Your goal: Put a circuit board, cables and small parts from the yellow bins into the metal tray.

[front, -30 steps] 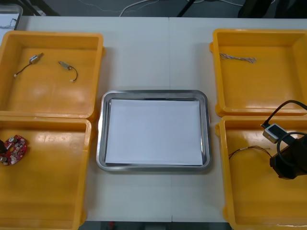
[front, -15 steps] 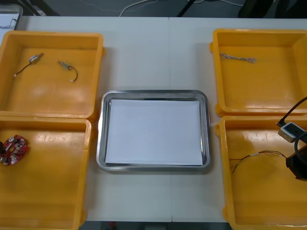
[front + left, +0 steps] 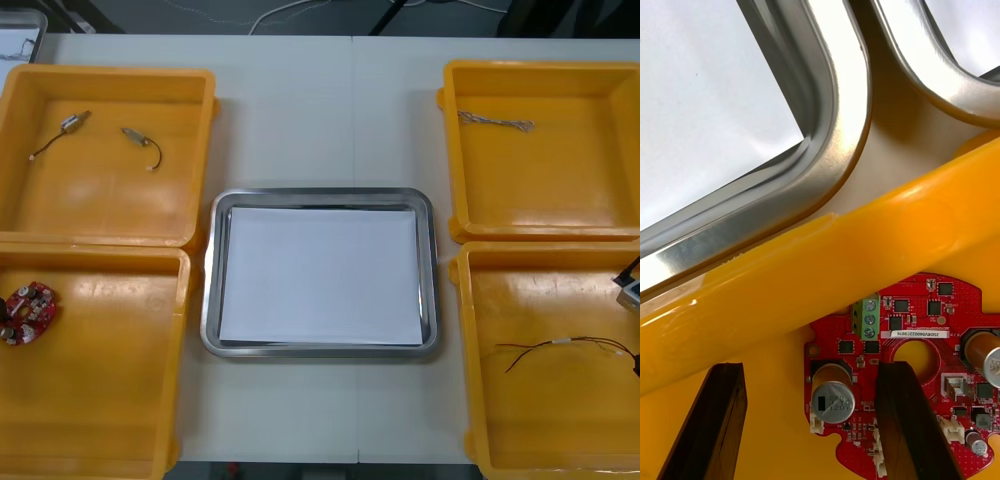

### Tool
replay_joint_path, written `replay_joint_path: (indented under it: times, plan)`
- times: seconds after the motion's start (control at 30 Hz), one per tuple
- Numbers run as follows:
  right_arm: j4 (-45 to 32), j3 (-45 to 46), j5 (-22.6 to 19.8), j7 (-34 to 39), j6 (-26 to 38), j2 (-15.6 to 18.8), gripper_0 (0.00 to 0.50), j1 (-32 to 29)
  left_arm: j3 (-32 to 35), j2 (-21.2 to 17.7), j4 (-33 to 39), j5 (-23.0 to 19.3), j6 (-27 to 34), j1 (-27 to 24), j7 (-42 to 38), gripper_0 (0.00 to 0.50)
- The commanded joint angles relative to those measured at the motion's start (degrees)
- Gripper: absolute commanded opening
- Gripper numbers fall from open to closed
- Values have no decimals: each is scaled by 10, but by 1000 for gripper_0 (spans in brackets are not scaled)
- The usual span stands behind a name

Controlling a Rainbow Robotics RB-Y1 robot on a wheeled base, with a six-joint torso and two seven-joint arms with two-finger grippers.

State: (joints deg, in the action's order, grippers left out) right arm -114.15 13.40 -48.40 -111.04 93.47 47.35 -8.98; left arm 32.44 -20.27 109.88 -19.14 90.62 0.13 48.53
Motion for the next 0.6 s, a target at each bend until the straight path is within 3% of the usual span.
replay_joint_path:
  times: [0.03,0.13,0.2,0.23,0.33,0.6]
  plan:
    - [-15,32,-8,-24,11,10,0,-27,-3,8,2,9,-6,-10,-26,500]
    - [-15,33,-8,-28,13,10,4,-27,-4,8,2,10,-6,-9,-27,500]
    - [-15,33,-8,-30,13,10,68,-27,-4,11,2,11,-6,-9,-27,498]
    - [-15,33,-8,-30,13,10,219,-26,-5,13,2,12,-6,-9,-28,495]
    - [-15,33,-9,-32,13,10,500,-26,-8,15,2,15,-10,-9,-28,486]
    - [-26,35,-22,-48,17,10,500,-14,-17,25,2,21,-18,-9,-28,476]
